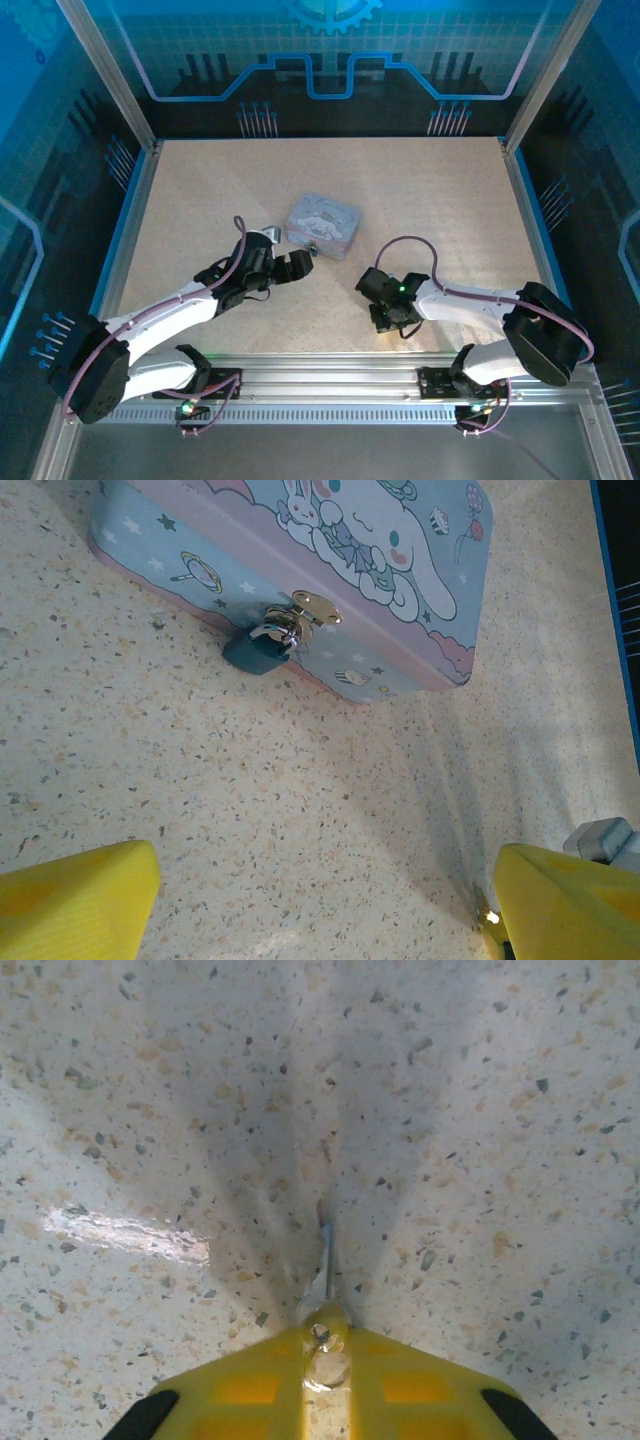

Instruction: Unlock a padlock with a key

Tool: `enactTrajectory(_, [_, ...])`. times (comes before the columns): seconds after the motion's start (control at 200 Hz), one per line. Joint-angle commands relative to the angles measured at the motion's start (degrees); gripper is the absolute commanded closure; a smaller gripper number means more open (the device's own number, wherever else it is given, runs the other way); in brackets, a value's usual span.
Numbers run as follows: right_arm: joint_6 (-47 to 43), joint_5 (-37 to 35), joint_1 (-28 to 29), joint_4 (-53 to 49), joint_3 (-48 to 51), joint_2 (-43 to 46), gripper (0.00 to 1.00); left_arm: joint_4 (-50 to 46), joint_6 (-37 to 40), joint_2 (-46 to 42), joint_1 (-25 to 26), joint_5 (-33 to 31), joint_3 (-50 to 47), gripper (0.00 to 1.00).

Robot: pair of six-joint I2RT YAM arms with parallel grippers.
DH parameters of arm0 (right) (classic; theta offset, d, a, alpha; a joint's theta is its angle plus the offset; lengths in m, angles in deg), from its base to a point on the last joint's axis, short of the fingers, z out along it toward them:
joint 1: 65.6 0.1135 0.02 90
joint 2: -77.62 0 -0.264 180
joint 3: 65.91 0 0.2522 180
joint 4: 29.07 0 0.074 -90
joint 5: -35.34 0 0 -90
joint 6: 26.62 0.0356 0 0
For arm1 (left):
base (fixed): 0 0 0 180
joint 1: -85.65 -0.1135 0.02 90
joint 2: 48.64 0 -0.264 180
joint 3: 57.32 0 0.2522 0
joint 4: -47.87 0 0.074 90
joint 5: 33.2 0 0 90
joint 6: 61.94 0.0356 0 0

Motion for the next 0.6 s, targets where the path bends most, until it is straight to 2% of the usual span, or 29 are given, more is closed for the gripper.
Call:
enactTrajectory(0.0, [1.17,-1.20,0.60,-1.14,0.30,0.56,0.86,-1.54,-0.20,-0.41,0.22,-0.95,0.36,0.11])
enactTrajectory(0.335, [1.00,-1.24,0.56,-1.32,0.38,2.05,0.92,-1.46,-0.30,-0.56,0.20,-0.84,0.40,0.10])
enactTrajectory(0.595, [-1.05,0.05,0.44,0.47,0.62,6.56,0.96,-0.95,-1.62,-1.46,0.23,1.03,0.46,0.09])
